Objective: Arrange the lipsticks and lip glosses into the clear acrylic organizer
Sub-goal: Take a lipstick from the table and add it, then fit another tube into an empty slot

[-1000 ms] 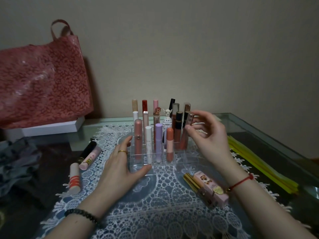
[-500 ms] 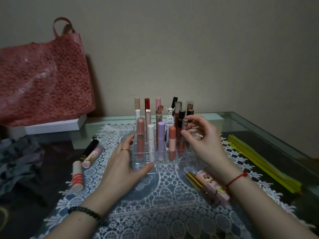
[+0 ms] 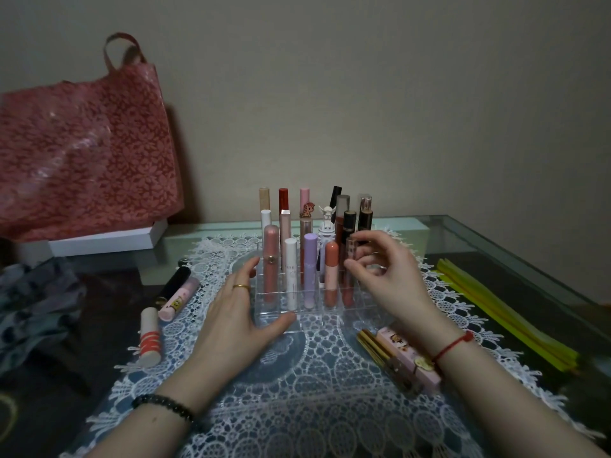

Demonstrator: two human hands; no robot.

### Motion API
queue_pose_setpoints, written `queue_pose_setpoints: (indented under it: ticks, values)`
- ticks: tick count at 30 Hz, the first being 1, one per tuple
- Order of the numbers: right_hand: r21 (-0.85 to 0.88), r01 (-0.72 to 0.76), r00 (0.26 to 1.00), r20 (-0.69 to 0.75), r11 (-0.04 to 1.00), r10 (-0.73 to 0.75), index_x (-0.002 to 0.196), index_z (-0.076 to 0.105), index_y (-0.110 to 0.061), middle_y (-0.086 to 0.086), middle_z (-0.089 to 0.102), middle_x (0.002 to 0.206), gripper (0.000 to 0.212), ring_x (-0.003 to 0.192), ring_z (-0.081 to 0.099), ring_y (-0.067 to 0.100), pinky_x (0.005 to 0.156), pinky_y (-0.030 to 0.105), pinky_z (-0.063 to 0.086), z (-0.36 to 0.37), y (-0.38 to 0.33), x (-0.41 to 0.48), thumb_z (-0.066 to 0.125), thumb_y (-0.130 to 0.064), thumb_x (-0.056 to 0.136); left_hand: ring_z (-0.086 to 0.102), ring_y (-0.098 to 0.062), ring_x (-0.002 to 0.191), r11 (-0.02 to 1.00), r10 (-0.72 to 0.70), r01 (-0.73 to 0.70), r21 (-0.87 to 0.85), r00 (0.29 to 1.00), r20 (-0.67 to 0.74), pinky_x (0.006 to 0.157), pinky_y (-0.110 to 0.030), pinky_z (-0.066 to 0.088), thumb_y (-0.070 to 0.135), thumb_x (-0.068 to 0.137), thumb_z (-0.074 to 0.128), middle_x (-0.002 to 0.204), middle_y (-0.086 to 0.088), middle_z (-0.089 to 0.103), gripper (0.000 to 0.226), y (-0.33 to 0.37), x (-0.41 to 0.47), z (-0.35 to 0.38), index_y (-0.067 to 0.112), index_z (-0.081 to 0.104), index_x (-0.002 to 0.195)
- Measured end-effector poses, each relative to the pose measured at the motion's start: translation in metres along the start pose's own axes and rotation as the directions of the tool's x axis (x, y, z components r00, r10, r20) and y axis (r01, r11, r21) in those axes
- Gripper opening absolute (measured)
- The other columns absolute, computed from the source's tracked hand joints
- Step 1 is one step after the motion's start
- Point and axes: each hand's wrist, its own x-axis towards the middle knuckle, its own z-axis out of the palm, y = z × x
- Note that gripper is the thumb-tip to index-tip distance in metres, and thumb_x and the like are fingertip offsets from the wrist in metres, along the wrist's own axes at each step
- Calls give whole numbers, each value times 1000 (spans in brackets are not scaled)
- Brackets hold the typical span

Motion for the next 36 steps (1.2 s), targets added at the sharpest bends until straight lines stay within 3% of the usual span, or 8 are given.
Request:
queue_pose_setpoints:
  ticks: [4, 10, 16, 23, 28, 32, 36]
  values:
    - [19, -20, 1000, 18, 1000, 20, 91, 52, -37, -3, 57, 80, 41, 62, 53, -5, 59, 10, 51, 0, 0, -1, 64, 0, 77, 45, -14, 120, 1000, 2, -2, 2, 1000, 1, 101, -44, 39, 54, 62, 69, 140, 5, 38, 96, -1, 0, 0, 33, 15, 140]
    - [89, -38, 998, -40, 995, 42, 103, 57, -25, 0, 61, 86, 35, 72, 60, 1, 60, 7, 48, -9, -2, 0, 67, -4, 76, 43, -13, 121, 1000, 5, -5, 6, 1000, -15, 103, -43, 38, 54, 61, 69, 140, 6, 37, 96, -1, -1, 0, 35, 16, 139]
    - [-7, -1, 995, -103, 1000, 0, 103, 58, -22, -2, 65, 84, 32, 78, 63, 8, 66, 9, 50, -34, -12, 4, 70, -13, 75, 32, -13, 129, 1000, -3, 3, 9, 997, -81, 108, -39, 30, 55, 61, 66, 143, 5, 29, 96, -2, -2, 1, 34, 15, 140]
    - [-234, -57, 995, 66, 971, 74, 100, 61, -23, 0, 66, 85, 29, 73, 62, 8, 71, 21, 53, -64, -23, -8, 72, -19, 74, 28, -11, 127, 994, 110, -104, 40, 972, -208, 105, -31, 24, 68, 60, 49, 138, 2, 33, 90, 11, -3, -8, 27, 26, 137]
    - [-422, -75, 955, 232, 904, 187, 101, 59, -26, -3, 64, 89, 31, 78, 61, 7, 73, 24, 54, -75, -19, -33, 72, -22, 74, 28, -16, 131, 996, 83, -79, 33, 985, -148, 109, -44, 28, 72, 56, 45, 142, -1, 31, 97, 17, -7, -6, 27, 23, 139]
    - [-453, -122, 933, 251, 883, 257, 99, 56, -34, -8, 59, 90, 31, 76, 59, 7, 61, 20, 50, -78, -13, -52, 72, -28, 73, 25, -13, 132, 998, 54, -51, 28, 993, -106, 110, -42, 25, 69, 56, 49, 145, 3, 26, 97, 17, -9, -6, 31, 18, 140]
    - [-537, -79, 921, 282, 840, 267, 97, 55, -34, -9, 57, 87, 25, 74, 58, 7, 61, 20, 49, -75, -9, -59, 69, -25, 77, 26, -14, 131, 999, 43, -40, 34, 995, -95, 110, -39, 25, 54, 65, 64, 144, 3, 27, 91, 13, -9, -4, 31, 18, 140]
